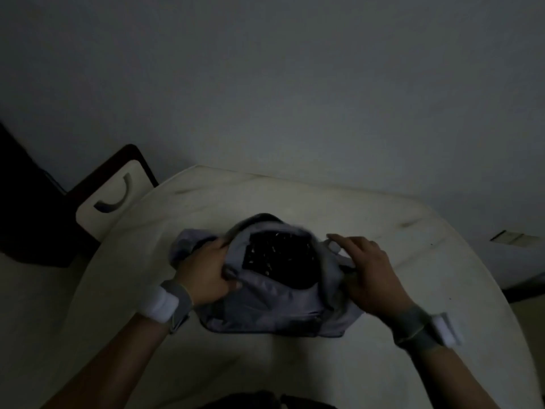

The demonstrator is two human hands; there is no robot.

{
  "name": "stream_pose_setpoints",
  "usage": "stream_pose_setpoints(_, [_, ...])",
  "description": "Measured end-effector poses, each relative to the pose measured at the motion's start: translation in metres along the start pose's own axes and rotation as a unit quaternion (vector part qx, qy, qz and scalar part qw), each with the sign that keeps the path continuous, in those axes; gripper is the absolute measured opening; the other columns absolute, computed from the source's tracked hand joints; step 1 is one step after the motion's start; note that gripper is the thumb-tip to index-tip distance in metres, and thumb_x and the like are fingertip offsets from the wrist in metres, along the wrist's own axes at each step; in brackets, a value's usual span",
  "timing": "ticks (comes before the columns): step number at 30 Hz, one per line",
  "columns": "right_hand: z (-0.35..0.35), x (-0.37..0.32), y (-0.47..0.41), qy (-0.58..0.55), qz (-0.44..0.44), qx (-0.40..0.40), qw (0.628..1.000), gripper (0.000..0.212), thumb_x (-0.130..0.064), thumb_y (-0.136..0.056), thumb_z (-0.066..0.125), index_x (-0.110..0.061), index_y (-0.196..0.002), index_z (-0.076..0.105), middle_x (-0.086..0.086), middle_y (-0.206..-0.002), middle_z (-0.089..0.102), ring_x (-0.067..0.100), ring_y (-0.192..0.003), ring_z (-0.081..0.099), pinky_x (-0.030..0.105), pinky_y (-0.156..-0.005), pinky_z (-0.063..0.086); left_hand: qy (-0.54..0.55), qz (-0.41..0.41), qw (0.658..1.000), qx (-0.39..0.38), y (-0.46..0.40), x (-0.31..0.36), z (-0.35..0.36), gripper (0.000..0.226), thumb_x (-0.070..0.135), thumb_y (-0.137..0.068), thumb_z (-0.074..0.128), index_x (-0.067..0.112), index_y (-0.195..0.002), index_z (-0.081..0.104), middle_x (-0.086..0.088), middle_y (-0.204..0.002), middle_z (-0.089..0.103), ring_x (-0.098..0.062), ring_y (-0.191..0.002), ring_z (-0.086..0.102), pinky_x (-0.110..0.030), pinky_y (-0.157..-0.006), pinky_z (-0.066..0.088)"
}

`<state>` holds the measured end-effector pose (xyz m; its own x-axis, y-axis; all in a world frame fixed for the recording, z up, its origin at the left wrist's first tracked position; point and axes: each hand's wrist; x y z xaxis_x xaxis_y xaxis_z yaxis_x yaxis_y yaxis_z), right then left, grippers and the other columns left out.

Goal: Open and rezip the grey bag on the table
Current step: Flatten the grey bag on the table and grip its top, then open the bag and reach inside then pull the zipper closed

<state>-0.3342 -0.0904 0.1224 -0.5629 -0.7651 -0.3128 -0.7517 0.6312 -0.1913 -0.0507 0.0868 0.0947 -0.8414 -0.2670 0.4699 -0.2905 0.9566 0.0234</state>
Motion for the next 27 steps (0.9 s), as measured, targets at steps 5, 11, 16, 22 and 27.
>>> stream_pose_setpoints(5, [0.013,-0.037,0.032,-0.096,-0.063,-0.067,0.991,0.028,-0.040,-0.091,0.052,-0.022,-0.075,0.067,-0.007,-0.072,0.064,0.008,-0.066,0.058,0.026,-0.061,0.041,0.160,0.134,0.974,-0.083,0.016,0.059,-0.017,0.053,0.061,-0.081,0.057,0.013,-0.100,0.068,-0.003,-0.098,0.067,-0.016,-0.091,0.064,-0.037,-0.079,0.054])
stream_pose_setpoints(11, [0.036,-0.043,0.049,0.094,-0.016,-0.101,0.990,0.059,-0.060,-0.080,0.038,-0.027,-0.127,0.054,0.002,-0.112,0.059,0.030,-0.091,0.057,0.039,-0.073,0.047,0.034,0.075,0.993,-0.085,-0.014,0.079,-0.005,0.048,0.056,-0.093,0.036,0.023,-0.076,0.067,0.001,-0.074,0.069,-0.015,-0.068,0.063,-0.039,-0.068,0.053])
stream_pose_setpoints(16, [0.040,-0.033,0.057,0.163,0.088,-0.175,0.967,0.065,-0.070,-0.081,0.023,-0.023,-0.109,0.058,0.003,-0.105,0.066,0.029,-0.095,0.062,0.035,-0.081,0.041,-0.149,-0.018,0.929,-0.338,-0.053,0.066,0.052,0.052,0.048,-0.096,0.036,0.018,-0.139,0.042,-0.007,-0.142,0.046,-0.028,-0.126,0.045,-0.034,-0.105,0.037])
stream_pose_setpoints(22, [0.031,-0.014,0.055,0.139,0.153,-0.167,0.964,0.041,-0.051,-0.092,0.045,-0.014,-0.105,0.057,0.010,-0.107,0.064,0.030,-0.096,0.062,0.035,-0.081,0.047,-0.218,-0.038,0.909,-0.354,-0.054,0.049,0.072,0.049,0.046,-0.095,0.040,0.012,-0.128,0.052,-0.012,-0.128,0.057,-0.028,-0.113,0.055,-0.037,-0.096,0.045])
stream_pose_setpoints(27, [0.037,-0.047,0.023,-0.008,0.013,-0.243,0.970,0.024,-0.031,-0.095,0.047,-0.013,-0.104,0.060,0.008,-0.100,0.067,0.027,-0.088,0.062,0.028,-0.070,0.035,-0.101,0.086,0.987,-0.088,-0.030,0.100,0.040,0.033,0.042,-0.093,0.039,0.019,-0.100,0.061,-0.003,-0.097,0.064,-0.023,-0.086,0.060,-0.032,-0.070,0.050])
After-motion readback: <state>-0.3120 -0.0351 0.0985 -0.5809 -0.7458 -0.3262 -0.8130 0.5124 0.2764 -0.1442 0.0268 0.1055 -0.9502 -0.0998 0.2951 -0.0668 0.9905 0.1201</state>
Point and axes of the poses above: each hand's wrist, its own y-axis away from the middle knuckle, its own z-axis out of the palm, x = y × z
